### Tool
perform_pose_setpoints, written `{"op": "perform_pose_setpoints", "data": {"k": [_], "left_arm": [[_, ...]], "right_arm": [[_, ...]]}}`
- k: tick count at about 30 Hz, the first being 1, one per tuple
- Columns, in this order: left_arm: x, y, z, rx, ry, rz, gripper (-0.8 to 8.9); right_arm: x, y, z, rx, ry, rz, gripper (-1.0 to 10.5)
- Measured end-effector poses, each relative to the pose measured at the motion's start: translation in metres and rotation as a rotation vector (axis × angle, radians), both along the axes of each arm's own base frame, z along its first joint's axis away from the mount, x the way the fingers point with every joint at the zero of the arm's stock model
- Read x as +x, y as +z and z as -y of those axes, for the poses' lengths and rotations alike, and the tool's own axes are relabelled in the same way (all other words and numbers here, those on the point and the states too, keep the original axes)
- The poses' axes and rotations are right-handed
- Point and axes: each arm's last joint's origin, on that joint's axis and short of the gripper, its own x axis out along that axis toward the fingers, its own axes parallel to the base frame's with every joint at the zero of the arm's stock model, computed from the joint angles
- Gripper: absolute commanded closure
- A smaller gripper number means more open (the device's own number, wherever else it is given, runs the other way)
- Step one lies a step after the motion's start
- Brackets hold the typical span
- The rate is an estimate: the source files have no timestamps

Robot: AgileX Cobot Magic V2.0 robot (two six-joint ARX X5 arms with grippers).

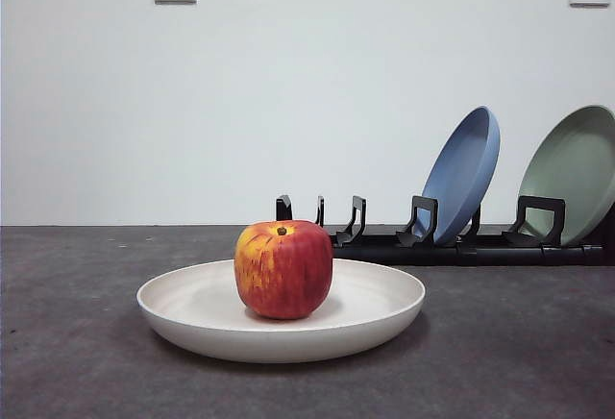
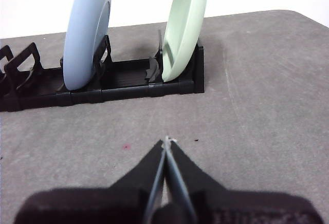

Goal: Take the yellow plate from the plate rack,put the plate on the table,take the apple from the table,put the apple in the plate

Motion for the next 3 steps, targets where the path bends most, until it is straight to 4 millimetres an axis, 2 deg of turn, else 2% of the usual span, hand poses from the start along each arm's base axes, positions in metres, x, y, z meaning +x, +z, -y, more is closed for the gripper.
{"op": "perform_pose_setpoints", "data": {"k": [3], "left_arm": [[0.0000, 0.0000, 0.0000, 0.000, 0.000, 0.000, 8.17]], "right_arm": [[0.0000, 0.0000, 0.0000, 0.000, 0.000, 0.000, 9.5]]}}
